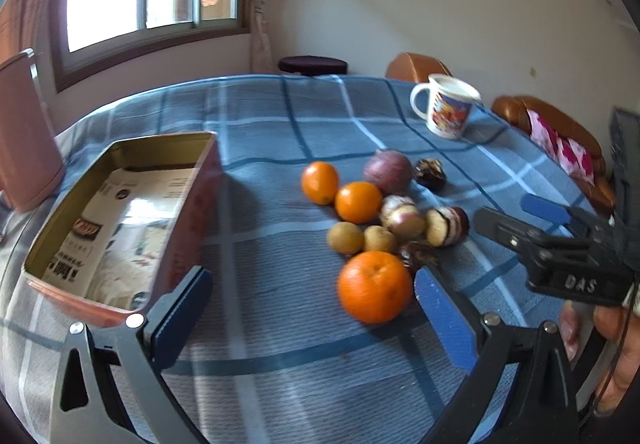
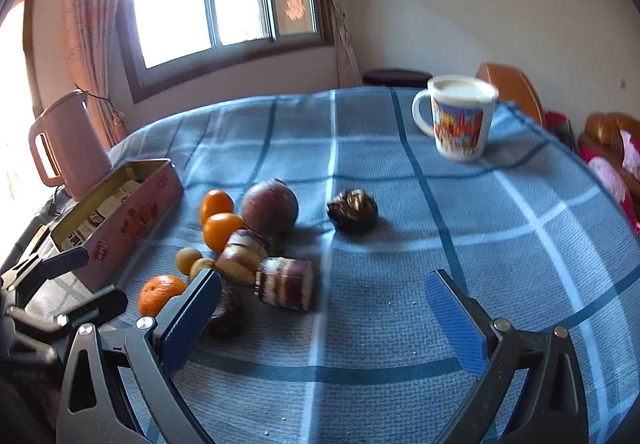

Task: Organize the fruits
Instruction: 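Grasp the large orange with the left tool while the right tool grasps the striped fruit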

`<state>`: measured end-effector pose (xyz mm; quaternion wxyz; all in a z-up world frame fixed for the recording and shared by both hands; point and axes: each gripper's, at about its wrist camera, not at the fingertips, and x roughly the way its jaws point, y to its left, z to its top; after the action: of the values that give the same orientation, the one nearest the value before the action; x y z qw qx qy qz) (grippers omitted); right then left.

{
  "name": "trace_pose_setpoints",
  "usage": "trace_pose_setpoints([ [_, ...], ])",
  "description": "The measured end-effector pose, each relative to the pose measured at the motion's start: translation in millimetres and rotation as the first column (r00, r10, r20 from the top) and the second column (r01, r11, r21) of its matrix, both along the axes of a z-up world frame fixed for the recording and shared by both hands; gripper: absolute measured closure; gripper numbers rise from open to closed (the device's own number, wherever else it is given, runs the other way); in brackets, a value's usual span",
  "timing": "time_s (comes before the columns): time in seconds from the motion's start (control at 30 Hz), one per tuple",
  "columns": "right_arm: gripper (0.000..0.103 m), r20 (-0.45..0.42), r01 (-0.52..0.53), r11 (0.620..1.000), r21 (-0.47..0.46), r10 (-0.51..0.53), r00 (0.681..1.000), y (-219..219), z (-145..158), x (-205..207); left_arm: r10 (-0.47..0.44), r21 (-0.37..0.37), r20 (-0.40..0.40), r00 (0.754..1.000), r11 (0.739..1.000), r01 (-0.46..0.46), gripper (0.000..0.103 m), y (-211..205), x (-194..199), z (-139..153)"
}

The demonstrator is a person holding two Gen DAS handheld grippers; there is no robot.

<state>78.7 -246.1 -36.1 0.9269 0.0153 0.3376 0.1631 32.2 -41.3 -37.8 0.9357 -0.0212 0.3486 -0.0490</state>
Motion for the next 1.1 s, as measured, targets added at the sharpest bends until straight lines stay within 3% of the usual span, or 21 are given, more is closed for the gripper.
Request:
trace_pose_setpoints([
  [0.17, 0.003, -0.049, -0.032, 0.999, 0.006, 0.032, 0.998, 4.0, -6.2, 9.8, -0.044, 0.024, -0.043, 0.998, 0.999, 0.045, 0.011, -15.1, 9.0, -7.0],
  [0.47, 0.037, -0.14, -0.088, 0.996, -0.016, 0.085, 0.986, 19.2, -20.2, 28.1, -0.074, 0.012, -0.119, 0.99, 0.997, 0.076, 0.018, -18.4, 23.3, -20.5],
  [0.63, 0.049, -0.172, -0.13, 0.991, -0.035, 0.122, 0.977, 28.0, -25.3, 30.9, -0.099, 0.069, -0.148, 0.984, 0.992, 0.11, 0.018, -30.9, 25.6, -25.9],
  [0.7, 0.052, -0.185, -0.141, 0.989, -0.033, 0.132, 0.974, 29.1, -27.1, 32.8, -0.107, 0.076, -0.164, 0.981, 0.99, 0.12, 0.031, -32.2, 26.8, -28.5],
  [0.8, 0.055, -0.191, -0.144, 0.99, 0.007, 0.143, 0.971, 23.7, -27.6, 35.2, -0.114, 0.044, -0.173, 0.978, 0.991, 0.123, 0.04, -27.6, 27.7, -28.8],
  [0.87, 0.058, -0.195, -0.14, 0.99, 0.031, 0.143, 0.97, 19.8, -28.1, 36.1, -0.106, 0.034, -0.166, 0.98, 0.993, 0.113, 0.053, -24.0, 26.6, -28.3],
  [0.93, 0.06, -0.193, -0.142, 0.989, 0.037, 0.147, 0.97, 21.0, -27.6, 36.5, -0.105, 0.011, -0.161, 0.981, 0.994, 0.109, 0.053, -19.8, 25.6, -28.0],
  [1.0, 0.068, -0.184, -0.151, 0.988, 0.044, 0.156, 0.97, 21.5, -26.6, 34.9, -0.103, -0.009, -0.157, 0.982, 0.995, 0.103, 0.053, -16.1, 24.4, -27.7],
  [1.1, 0.068, -0.176, -0.17, 0.984, 0.051, 0.176, 0.969, 23.2, -24.9, 32.6, -0.095, -0.024, -0.144, 0.985, 0.995, 0.093, 0.054, -12.4, 23.1, -26.2],
])
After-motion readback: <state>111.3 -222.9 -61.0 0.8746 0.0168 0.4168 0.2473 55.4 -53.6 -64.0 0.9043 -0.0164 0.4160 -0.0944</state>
